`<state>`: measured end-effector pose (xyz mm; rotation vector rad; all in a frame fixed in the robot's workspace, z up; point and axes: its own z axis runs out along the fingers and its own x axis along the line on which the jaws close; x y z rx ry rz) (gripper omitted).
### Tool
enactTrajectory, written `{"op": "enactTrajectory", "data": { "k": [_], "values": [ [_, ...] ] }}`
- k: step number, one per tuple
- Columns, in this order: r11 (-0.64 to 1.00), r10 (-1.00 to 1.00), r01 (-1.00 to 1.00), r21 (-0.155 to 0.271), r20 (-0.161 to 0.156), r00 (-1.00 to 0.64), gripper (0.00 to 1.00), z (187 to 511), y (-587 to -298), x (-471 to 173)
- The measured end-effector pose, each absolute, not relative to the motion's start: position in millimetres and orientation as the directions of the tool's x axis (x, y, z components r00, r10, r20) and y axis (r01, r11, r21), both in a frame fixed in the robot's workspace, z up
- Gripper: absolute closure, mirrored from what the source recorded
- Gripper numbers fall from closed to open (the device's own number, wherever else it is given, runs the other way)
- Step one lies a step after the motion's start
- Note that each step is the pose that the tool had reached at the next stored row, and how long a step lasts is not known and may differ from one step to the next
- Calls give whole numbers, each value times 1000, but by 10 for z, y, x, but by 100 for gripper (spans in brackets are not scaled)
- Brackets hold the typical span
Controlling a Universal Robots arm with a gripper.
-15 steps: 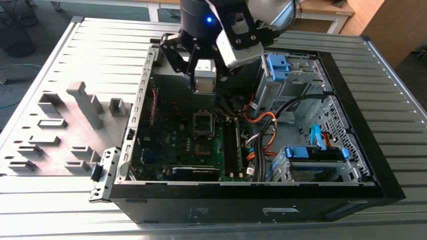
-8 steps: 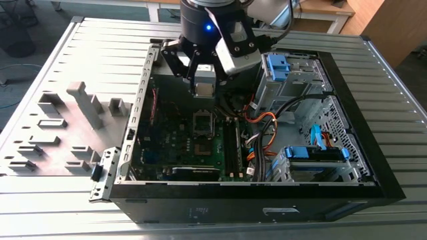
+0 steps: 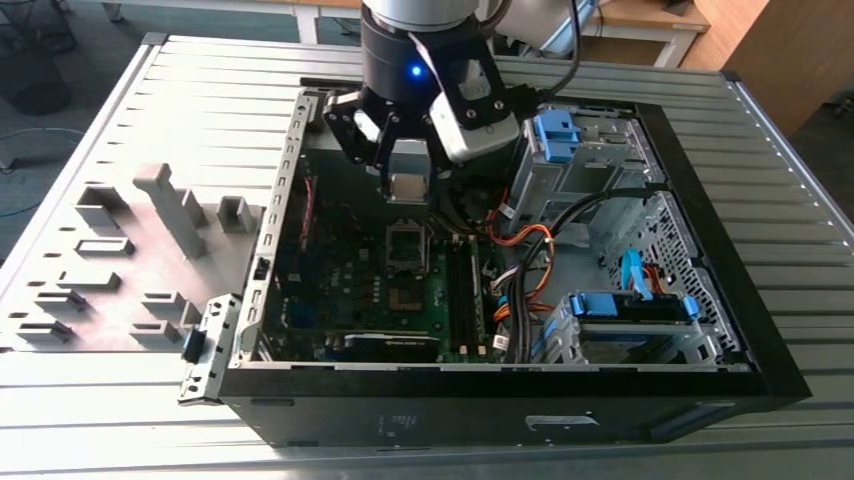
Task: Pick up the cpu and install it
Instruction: 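Pick up the cpu and move it towards the insertion slot, then place the cpu into insertion slot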
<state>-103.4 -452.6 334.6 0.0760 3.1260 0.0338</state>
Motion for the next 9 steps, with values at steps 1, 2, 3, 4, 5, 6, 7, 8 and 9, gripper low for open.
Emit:
{"op": "enactTrajectory", "data": {
  "k": [1,2,3,4,5,6,7,8,9],
  "values": [
    [999,48,48,22,-14,-999,53,3332,-4526,-1034],
    [999,48,47,22,-14,-999,53,3320,-4526,-1034],
    [999,47,47,22,-14,-999,53,3307,-4526,-1034],
    [999,47,46,22,-14,-999,53,3293,-4526,-1034],
    [999,46,46,22,-14,-999,53,3277,-4526,-1034],
    [999,45,45,22,-14,-999,53,3263,-4526,-1034],
    [999,45,45,22,-14,-999,53,3248,-4526,-1034],
    [999,44,44,22,-14,-999,53,3235,-4526,-1034],
    [999,44,44,22,-14,-999,53,3222,-4526,-1034]
  ]
}}
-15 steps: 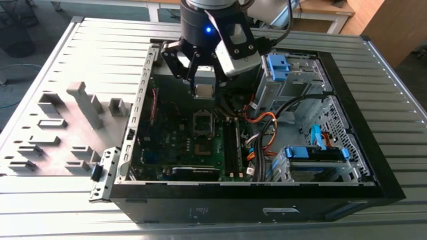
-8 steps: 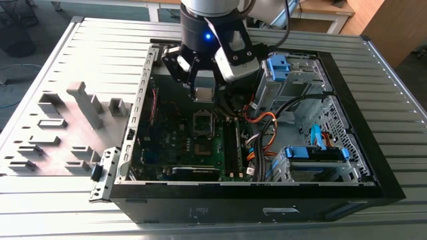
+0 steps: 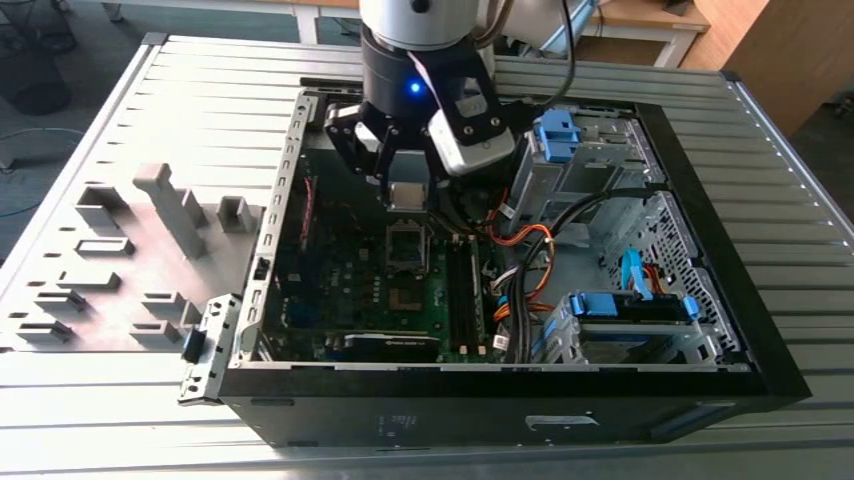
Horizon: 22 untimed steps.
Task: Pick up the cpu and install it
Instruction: 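Place the cpu into insertion slot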
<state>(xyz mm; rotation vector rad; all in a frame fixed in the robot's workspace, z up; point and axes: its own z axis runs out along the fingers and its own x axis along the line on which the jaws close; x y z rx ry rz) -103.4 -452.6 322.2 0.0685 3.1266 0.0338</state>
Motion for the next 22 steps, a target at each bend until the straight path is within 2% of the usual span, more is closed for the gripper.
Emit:
{"op": "enactTrajectory", "data": {
  "k": [22],
  "values": [
    [999,40,39,11,-11,-999,53,3028,-4526,-1033]
  ]
}}
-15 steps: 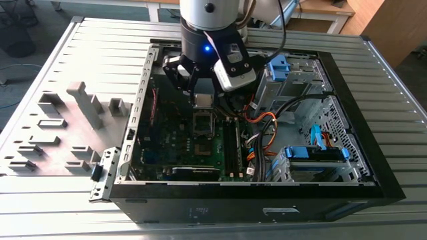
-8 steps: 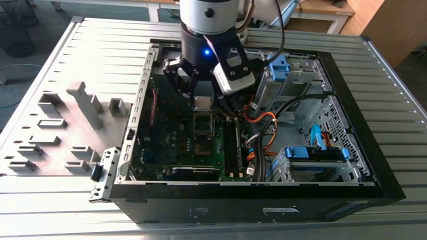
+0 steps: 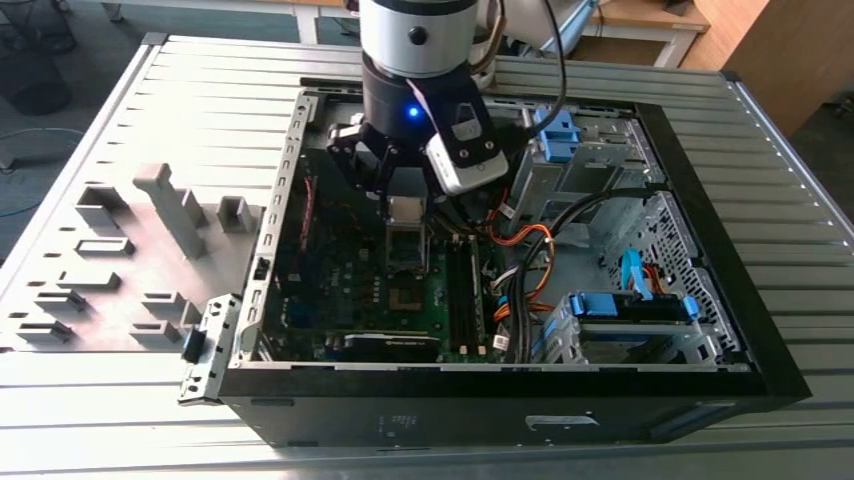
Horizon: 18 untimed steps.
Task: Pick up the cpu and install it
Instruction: 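Place the cpu into insertion slot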
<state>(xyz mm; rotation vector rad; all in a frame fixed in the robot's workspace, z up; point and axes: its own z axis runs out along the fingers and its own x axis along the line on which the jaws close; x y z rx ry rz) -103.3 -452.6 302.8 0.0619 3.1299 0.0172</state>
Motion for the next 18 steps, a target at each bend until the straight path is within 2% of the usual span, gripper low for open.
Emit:
{"op": "enactTrajectory", "data": {
  "k": [18],
  "values": [
    [1000,29,29,7,-11,-1000,53,2794,-4526,-1034]
  ]
}}
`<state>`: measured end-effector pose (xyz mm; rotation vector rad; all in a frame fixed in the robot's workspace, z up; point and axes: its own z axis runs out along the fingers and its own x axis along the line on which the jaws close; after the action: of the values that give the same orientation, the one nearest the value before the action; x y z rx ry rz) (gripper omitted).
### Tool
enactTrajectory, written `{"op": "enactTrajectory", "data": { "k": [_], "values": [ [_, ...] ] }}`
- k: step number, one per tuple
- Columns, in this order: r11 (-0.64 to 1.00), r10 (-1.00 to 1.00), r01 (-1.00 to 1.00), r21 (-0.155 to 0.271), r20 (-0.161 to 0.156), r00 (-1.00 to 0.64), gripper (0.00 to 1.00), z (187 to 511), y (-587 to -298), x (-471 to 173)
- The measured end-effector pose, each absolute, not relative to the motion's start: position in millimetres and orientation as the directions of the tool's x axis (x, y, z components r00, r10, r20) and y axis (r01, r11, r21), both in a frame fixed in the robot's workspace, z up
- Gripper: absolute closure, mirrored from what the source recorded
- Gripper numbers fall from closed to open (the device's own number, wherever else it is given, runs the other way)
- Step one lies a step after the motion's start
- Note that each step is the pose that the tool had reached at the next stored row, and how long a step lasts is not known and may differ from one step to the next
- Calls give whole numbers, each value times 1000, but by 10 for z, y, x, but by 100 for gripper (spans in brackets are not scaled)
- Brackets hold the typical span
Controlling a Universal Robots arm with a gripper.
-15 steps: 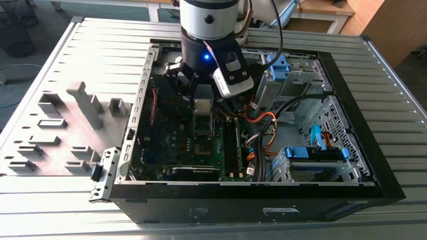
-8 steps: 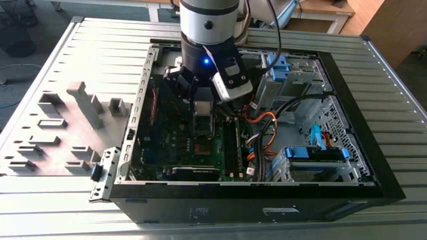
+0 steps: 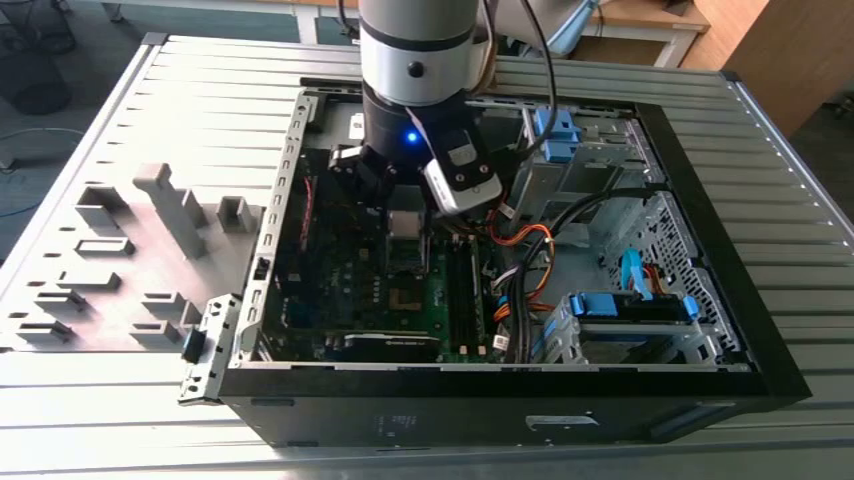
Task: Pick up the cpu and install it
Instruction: 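Place the cpu into insertion slot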
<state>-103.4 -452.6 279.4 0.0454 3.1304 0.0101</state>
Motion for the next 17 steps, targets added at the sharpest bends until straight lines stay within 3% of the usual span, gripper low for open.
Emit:
{"op": "enactTrajectory", "data": {
  "k": [17],
  "values": [
    [1000,24,24,-17,-7,-1000,53,2528,-4526,-1035]
  ]
}}
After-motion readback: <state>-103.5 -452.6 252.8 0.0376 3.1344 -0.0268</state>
